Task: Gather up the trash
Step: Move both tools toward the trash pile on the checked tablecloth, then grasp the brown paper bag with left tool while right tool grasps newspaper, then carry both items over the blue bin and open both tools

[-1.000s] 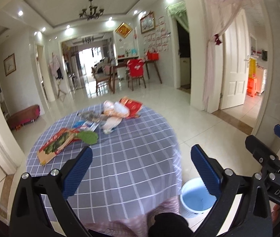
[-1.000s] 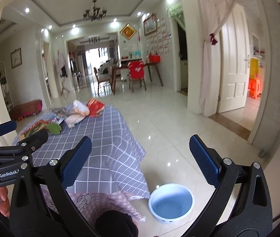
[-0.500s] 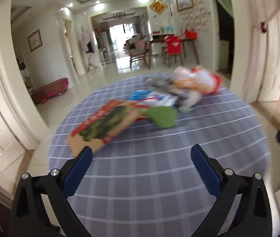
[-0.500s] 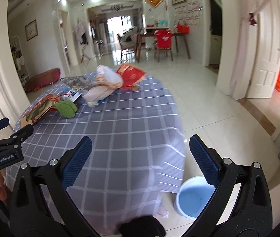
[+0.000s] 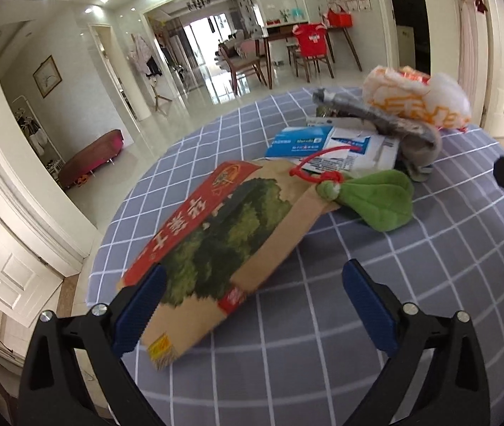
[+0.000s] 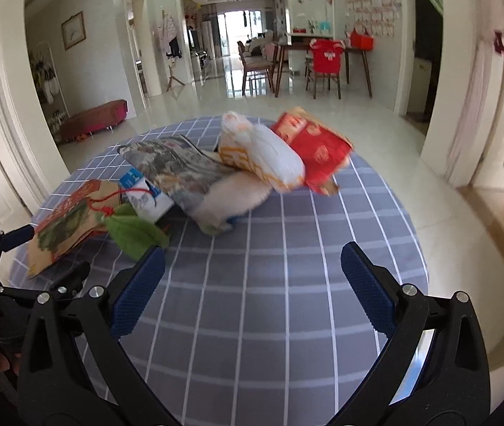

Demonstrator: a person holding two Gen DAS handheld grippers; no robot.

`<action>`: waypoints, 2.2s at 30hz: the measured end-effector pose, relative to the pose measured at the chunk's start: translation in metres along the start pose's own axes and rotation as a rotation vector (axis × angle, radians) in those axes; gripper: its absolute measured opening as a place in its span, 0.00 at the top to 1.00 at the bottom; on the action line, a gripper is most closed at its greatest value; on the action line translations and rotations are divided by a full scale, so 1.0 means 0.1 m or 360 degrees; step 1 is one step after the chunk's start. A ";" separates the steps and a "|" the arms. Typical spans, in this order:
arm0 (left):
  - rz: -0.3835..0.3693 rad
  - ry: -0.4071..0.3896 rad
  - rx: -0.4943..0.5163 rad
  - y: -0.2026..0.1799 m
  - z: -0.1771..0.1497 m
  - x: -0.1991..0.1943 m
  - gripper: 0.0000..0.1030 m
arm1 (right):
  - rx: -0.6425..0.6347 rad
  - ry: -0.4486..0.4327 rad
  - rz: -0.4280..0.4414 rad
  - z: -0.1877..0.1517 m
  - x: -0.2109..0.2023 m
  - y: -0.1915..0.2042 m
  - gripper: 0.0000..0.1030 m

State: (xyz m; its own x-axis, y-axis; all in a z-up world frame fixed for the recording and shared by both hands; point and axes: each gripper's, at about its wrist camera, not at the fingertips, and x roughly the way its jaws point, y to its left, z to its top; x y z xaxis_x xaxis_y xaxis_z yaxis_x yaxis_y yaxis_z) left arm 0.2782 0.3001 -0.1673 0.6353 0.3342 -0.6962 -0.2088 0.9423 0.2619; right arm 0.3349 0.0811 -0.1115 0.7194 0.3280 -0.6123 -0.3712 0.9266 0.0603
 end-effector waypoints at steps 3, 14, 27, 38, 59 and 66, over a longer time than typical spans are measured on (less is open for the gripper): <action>-0.0021 0.0059 0.0004 -0.01 0.09 0.21 0.24 | -0.0064 -0.0013 0.0013 0.10 0.09 0.13 0.06; -0.0081 0.0089 -0.0049 0.12 0.20 0.50 0.43 | -0.0376 0.0012 0.0023 0.43 0.60 0.68 0.06; -0.0200 -0.0078 -0.0222 0.47 0.11 0.15 0.92 | -0.0402 0.0056 0.0085 0.53 0.64 0.76 0.84; -0.0193 -0.0319 -0.0412 0.66 0.13 -0.62 0.98 | -0.0195 -0.0104 0.0292 0.70 -0.12 0.46 0.93; -0.0779 -0.0621 -0.0120 -1.03 0.45 -2.07 0.99 | 0.0186 -0.0382 0.0412 0.22 -1.68 -1.02 0.94; -0.1122 -0.0514 0.0152 -2.43 0.55 -2.14 0.99 | 0.0381 -0.0379 0.0068 -0.51 -2.02 -2.06 0.93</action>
State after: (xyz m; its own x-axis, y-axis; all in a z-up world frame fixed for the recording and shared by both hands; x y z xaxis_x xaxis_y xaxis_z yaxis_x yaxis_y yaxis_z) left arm 0.2339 -0.0015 -0.0456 0.7822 -0.3793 -0.4942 0.3802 0.9191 -0.1036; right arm 0.2360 -0.1860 -0.0406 0.8335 0.3751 -0.4058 -0.2760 0.9188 0.2824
